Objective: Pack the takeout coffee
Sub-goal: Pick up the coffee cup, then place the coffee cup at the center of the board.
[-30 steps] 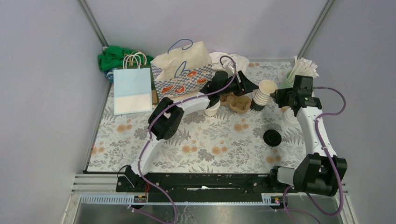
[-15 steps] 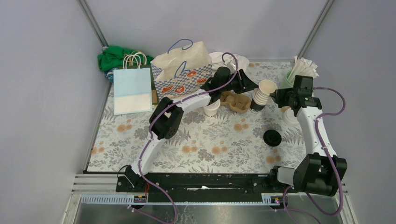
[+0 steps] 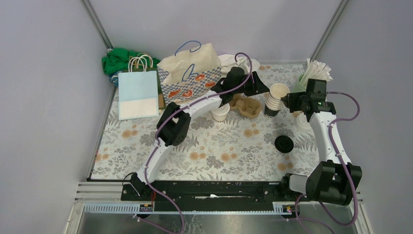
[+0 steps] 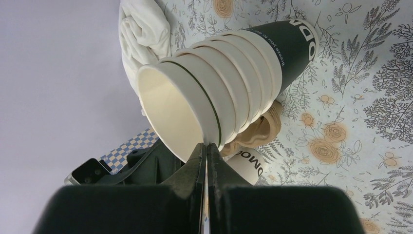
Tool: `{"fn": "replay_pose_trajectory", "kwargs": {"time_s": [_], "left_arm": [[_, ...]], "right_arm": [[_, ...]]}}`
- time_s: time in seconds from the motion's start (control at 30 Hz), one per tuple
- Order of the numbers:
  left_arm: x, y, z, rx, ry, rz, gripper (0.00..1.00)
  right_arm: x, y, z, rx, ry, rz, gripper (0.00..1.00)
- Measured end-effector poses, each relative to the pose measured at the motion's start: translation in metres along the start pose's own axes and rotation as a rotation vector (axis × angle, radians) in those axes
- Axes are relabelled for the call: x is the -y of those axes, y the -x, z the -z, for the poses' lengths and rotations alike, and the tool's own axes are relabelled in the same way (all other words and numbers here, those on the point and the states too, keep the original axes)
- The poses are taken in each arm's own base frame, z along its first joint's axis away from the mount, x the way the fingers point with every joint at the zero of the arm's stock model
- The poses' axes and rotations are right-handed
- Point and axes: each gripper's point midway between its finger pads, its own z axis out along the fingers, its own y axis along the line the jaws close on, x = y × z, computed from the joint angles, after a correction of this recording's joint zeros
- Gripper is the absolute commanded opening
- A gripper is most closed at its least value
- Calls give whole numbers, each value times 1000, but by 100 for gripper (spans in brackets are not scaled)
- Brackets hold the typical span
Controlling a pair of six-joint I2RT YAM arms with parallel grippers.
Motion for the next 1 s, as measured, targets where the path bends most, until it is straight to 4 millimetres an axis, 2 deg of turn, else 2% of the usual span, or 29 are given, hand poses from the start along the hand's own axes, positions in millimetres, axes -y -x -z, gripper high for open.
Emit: {"fn": "replay_pose_trajectory", "kwargs": {"time_s": [0.2,0.63,0.77,1.0], "left_arm": [[0,1,-1,14,32,-48,47],[-2,4,-2,33,70,-101,49],[-3,5,-2,35,75,-110,50],[-4,6,-1,27,92,-134,57]], "right_arm": [[-3,0,3,2,7,-4,0],[-30,3,24,16,81,-12,0],[-53,7,42,31,124,-6,0],[-95,15,91,88,258,27,0]]}}
